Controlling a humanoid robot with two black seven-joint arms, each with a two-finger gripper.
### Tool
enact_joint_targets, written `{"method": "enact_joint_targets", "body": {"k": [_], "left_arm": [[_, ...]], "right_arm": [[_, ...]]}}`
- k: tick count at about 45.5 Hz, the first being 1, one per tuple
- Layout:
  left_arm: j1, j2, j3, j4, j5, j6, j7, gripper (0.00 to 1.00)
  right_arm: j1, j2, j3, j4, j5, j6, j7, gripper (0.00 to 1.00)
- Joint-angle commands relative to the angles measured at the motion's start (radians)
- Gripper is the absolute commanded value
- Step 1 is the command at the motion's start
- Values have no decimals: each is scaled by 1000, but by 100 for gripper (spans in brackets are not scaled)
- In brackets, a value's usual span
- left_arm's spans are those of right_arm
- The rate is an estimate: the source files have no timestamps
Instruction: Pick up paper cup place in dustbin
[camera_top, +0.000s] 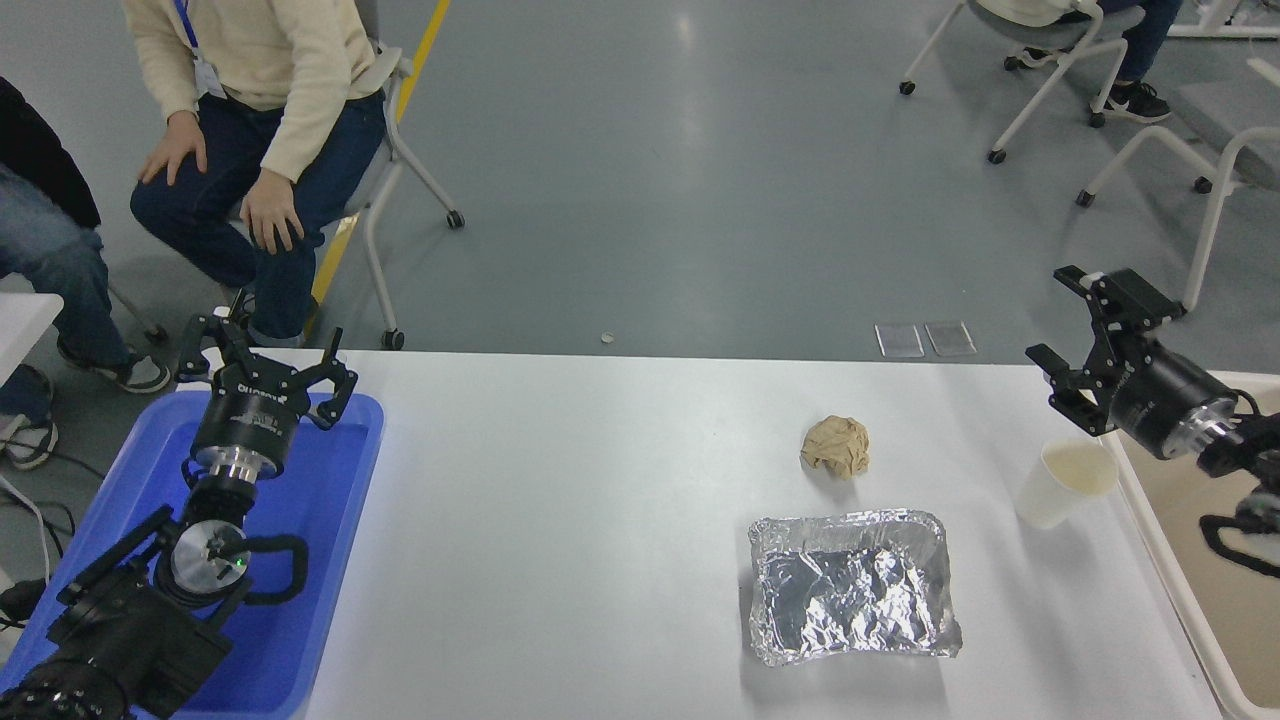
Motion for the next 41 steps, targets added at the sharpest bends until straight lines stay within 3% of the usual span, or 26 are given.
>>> {"method": "enact_joint_targets", "body": {"k": [1, 11, 24, 32, 37, 38, 41], "left_arm": [[0, 0, 0, 0, 0, 0, 0, 100], [0, 0, 0, 0, 0, 0, 0, 100], [0, 0, 0, 0, -1, 0, -2, 100], [0, 0, 1, 0, 0, 0, 0, 100], [0, 0, 1, 0, 0, 0, 0, 100], [0, 0, 1, 0, 0, 0, 0, 100], [0, 0, 1, 0, 0, 0, 0, 100]], "right_arm": [[338, -34, -528, 91, -1, 14, 0, 100], [634, 20, -925, 264, -17, 48, 0, 100], [914, 194, -1243, 347, -31, 279, -1, 100], [1035, 313, -1317, 359, -241, 332, -17, 100], [1101, 343, -1314, 398, -277, 361, -80, 100], [1127, 368, -1311, 405, -281, 390, -128, 100], [1161, 397, -1290, 417, -292, 450, -205, 100]]}}
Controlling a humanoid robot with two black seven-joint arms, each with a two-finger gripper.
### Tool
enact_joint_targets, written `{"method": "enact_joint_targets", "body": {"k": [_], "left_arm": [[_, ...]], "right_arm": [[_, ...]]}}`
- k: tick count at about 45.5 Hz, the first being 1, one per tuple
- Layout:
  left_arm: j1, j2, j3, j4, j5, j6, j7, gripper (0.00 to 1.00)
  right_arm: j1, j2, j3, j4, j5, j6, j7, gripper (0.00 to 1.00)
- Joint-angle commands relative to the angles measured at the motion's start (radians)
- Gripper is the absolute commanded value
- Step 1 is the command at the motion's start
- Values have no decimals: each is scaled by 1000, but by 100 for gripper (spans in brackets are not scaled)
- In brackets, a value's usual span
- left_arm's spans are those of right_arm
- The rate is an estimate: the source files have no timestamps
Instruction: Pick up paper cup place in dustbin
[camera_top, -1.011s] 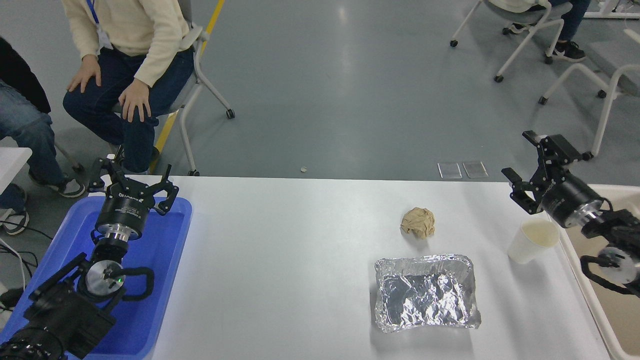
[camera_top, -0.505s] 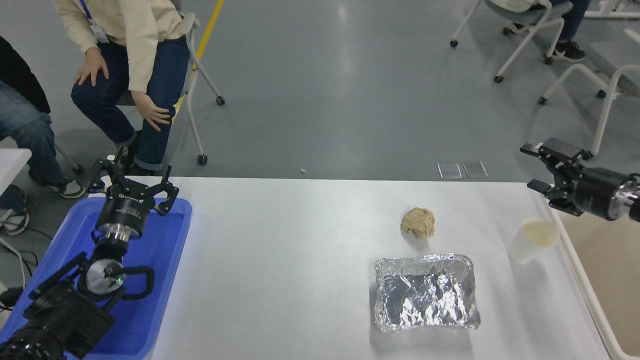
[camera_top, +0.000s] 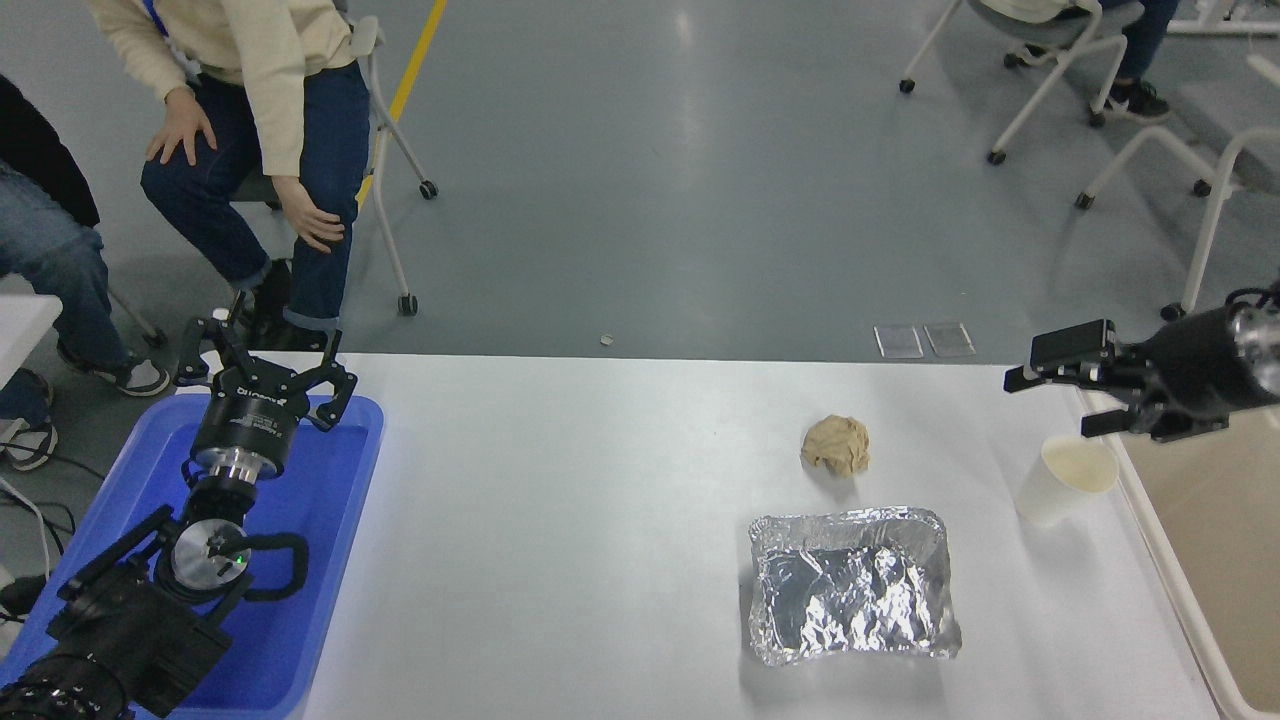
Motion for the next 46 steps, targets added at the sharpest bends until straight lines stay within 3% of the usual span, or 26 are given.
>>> {"method": "enact_joint_targets", "body": {"k": [1, 7, 10, 46], "left_arm": [[0, 0, 0, 0, 0, 0, 0, 100], [0, 0, 0, 0, 0, 2, -1, 100], [0, 0, 0, 0, 0, 2, 0, 100], [0, 0, -1, -2, 0, 0, 0, 100]], "right_arm": [[180, 126, -27, 58, -107, 152, -176, 100], [249, 156, 28, 74, -164, 169, -314, 100], [275, 158, 49, 80, -179, 169, -347, 100], [398, 124, 34, 77, -104, 169, -357, 100]]}}
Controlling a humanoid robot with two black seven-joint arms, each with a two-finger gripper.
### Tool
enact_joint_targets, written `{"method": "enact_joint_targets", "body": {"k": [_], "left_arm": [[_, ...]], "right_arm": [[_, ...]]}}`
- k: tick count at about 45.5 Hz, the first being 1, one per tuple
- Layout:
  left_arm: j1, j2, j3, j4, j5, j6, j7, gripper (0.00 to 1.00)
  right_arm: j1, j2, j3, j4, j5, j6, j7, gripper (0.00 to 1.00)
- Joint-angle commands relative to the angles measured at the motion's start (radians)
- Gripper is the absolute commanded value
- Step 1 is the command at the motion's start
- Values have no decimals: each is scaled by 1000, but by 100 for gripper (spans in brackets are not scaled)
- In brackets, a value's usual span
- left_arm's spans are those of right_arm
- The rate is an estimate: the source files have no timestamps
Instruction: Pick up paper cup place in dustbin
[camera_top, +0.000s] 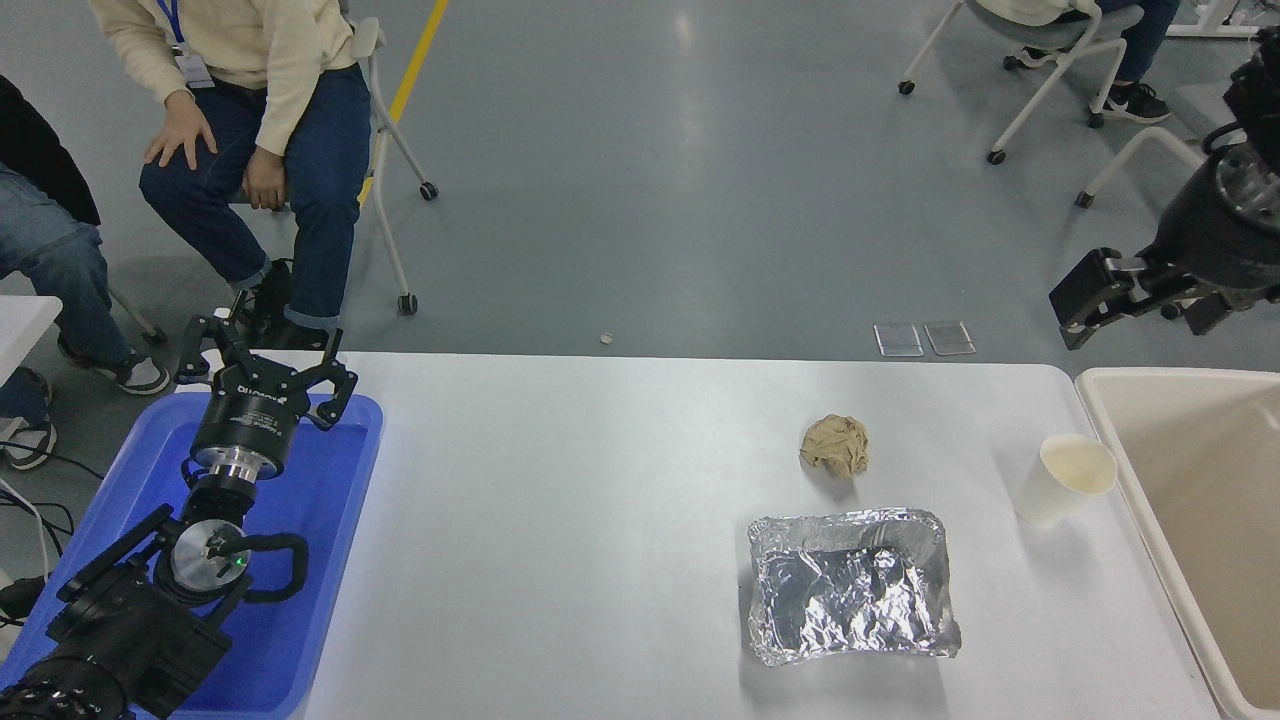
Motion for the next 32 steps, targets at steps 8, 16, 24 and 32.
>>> {"method": "enact_joint_targets", "body": {"k": [8, 16, 24, 32], "left_arm": [[0, 0, 0, 0, 0, -1, 0, 100], [0, 0, 0, -2, 0, -1, 0, 100], [0, 0, 0, -2, 0, -1, 0, 100], [0, 0, 0, 0, 0, -1, 0, 100]], "right_arm": [[55, -19, 19, 0, 24, 1, -2, 100], [5, -16, 27, -7, 24, 1, -2, 100], [-118, -23, 36, -12, 24, -164, -4, 100], [-242, -43, 36, -18, 26, -405, -4, 100]]}}
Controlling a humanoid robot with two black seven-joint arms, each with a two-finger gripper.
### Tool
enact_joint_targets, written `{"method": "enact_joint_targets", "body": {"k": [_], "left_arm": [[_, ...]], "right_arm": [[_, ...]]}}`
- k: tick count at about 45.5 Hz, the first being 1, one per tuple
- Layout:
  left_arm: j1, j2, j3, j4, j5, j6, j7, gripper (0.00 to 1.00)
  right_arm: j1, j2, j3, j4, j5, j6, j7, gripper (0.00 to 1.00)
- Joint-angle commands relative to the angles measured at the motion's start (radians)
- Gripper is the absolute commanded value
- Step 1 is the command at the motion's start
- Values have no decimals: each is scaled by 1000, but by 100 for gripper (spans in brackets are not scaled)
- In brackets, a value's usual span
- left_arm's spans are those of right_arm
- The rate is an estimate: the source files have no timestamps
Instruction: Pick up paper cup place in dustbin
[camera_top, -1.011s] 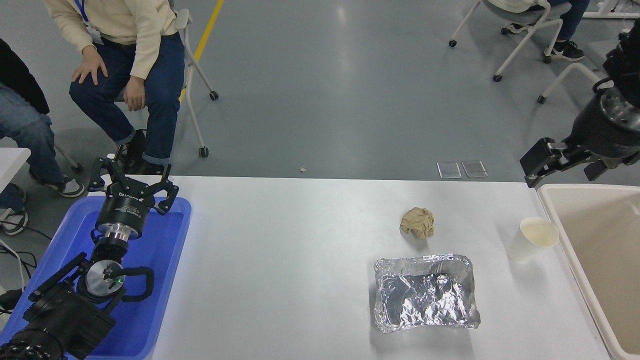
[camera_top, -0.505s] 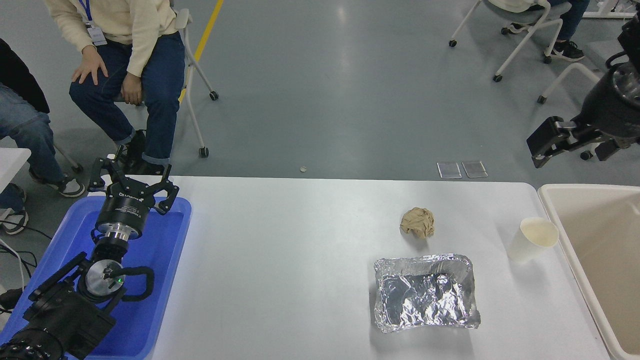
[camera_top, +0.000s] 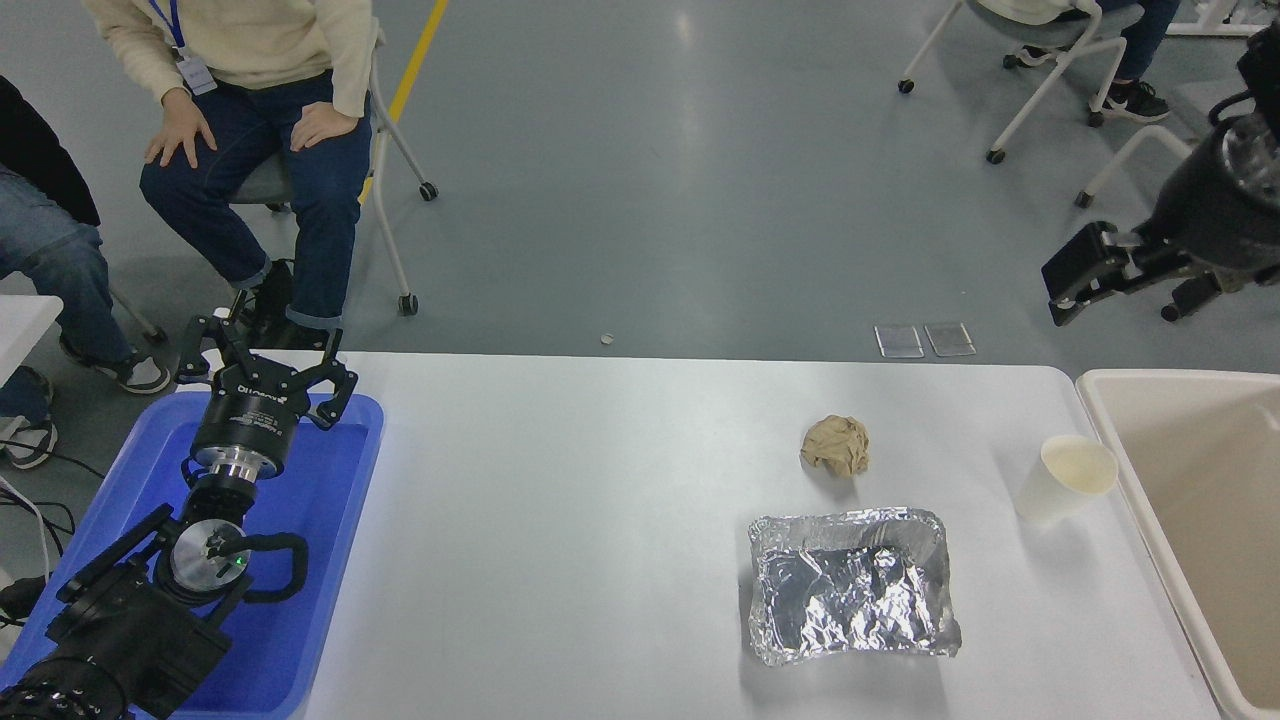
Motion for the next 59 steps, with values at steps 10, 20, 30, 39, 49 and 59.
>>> {"method": "enact_joint_targets", "body": {"k": [10, 20, 30, 39, 49, 59], "left_arm": [[0, 0, 0, 1, 0, -2, 0, 100], [0, 1, 0, 1, 0, -2, -1, 100], [0, 1, 0, 1, 0, -3, -1, 100], [0, 1, 0, 1, 0, -2, 0, 100], [0, 0, 1, 1, 0, -2, 0, 100], [0, 0, 0, 1, -2, -3, 0, 100]], "right_arm": [[-320, -24, 18, -51, 20, -318, -3, 100], [-436, -32, 61, -150, 15, -329, -2, 100], [-573, -37, 84, -259, 21, -332, -3, 100], [-654, -83, 112, -311, 59, -372, -3, 100], [-775, -84, 165, -393, 72, -441, -3, 100], [-875, -84, 234, -479, 72, -447, -6, 100]]}}
